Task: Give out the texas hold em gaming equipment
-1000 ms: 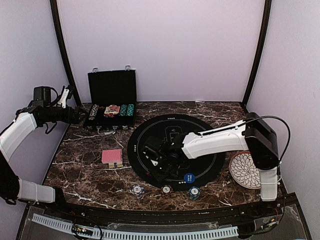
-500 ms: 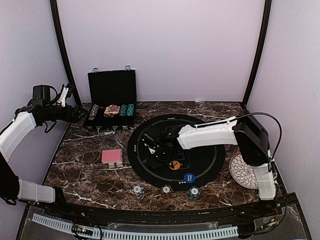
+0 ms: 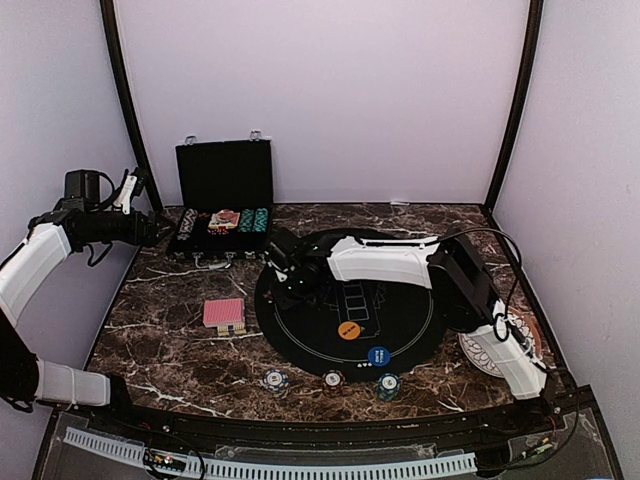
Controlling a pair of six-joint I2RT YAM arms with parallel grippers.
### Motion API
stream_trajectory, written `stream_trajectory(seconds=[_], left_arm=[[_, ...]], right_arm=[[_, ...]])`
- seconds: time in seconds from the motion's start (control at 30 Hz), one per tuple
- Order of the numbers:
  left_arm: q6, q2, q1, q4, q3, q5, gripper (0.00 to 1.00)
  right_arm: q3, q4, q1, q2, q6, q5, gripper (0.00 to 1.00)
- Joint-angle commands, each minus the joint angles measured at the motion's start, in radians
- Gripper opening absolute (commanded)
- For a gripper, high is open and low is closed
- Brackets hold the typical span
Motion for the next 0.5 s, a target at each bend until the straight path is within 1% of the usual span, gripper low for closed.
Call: stream_trajectory(seconds=[0.0,0.03,0.07,0.17,0.23,0.33,0.47], left_arm=[[0.011,-0.029,0.006,-0.028,0.023,0.022,0.99],[0.01,-0.028,0.006,-0.028,0.023,0.022,0.99],[0.009,-0.027,0.006,-0.027,0.024,0.024,0.99],[0.006,-0.021,0.006,-0.028,0.024,0.027,0.99],[0.005,-0.018,0.005,-0.026,0.026,0.029,0.99],[0.002,-0.015,0.006,-0.024,0.029,0.035,0.99],[0.001,-0.014,0.006,-0.026,0.031,0.041,0.99]], right_arm=[[0.113,-0.05,-0.019,0.055,-0.04,-0.02,0.25],[0.13,-0.064,-0.02,0.058,-0.044,-0.011,0.27],[0.134,-0.072,-0.024,0.052,-0.046,-0.004,0.31],[0.073,-0.058,-0.034,-0.021,-0.044,0.023,0.52],[0.004,-0.038,-0.038,-0.092,-0.04,0.044,0.64],[-0.116,-0.017,-0.038,-0.201,-0.026,0.07,0.73],[-0.303,-0.005,-0.038,-0.333,0.014,0.098,0.8]])
